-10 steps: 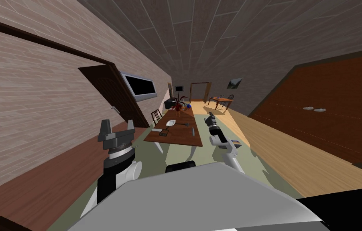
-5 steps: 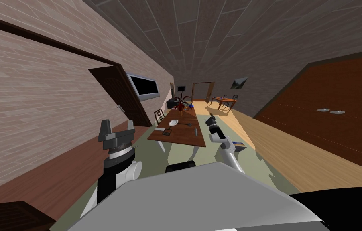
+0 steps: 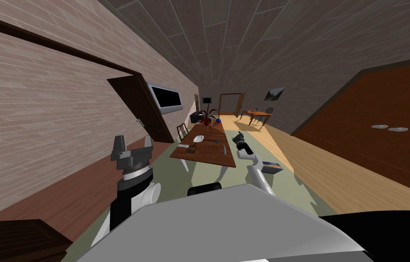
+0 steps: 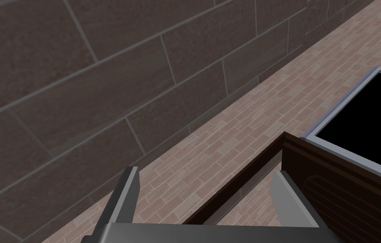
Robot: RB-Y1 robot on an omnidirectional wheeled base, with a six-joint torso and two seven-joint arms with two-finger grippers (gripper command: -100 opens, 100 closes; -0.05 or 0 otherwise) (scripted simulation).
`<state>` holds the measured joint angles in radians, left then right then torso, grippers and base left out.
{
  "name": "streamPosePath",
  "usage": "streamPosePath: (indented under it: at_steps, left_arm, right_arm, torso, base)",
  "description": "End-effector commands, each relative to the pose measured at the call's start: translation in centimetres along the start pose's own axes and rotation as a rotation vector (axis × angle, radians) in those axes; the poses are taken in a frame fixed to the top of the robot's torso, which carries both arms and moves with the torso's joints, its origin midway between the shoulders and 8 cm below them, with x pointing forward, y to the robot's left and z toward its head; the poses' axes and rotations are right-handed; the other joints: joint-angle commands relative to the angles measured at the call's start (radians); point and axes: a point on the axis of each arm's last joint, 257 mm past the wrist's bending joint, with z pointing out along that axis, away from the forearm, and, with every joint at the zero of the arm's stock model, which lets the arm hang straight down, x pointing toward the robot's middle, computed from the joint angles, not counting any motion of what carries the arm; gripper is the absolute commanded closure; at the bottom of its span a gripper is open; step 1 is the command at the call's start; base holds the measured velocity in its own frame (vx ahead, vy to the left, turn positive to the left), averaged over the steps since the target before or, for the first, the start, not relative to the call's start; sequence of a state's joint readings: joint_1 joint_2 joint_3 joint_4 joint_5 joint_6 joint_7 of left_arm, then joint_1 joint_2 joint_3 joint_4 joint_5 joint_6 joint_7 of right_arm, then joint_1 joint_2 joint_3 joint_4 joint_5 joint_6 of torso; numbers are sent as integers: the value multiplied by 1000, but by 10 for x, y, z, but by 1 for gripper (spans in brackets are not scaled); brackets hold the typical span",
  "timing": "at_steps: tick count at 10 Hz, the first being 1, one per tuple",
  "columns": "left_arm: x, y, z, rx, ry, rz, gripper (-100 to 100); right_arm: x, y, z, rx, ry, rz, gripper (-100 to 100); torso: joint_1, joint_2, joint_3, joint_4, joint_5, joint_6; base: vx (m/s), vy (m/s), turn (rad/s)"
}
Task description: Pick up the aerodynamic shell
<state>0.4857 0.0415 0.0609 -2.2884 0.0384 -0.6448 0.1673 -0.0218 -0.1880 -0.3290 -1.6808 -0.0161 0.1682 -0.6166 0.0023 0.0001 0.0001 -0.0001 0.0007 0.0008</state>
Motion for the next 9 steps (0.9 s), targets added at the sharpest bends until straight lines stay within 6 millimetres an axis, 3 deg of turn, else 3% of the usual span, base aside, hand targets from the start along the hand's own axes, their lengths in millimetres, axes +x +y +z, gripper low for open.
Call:
streamPosePath:
  at_steps: [1,8,9]
  left_arm:
    - [0,0,0,0,0,0,0]
    - [0,0,0,0,0,0,0]
    - [0,0,0,0,0,0,0]
  right_arm:
    - [-14,-9,10,34,-46,71,-100]
    - [-67,-66,23,168,-214,289,-100]
    - [-79,-81,24,201,-262,358,-100]
  torso:
    - [0,0,0,0,0,0]
    - [-1,-1,0,0,0,0]
    - [-1,0,0,0,0,0]
  base:
    - [12,39,33]
    - [12,28,30]
    - [15,25,28]
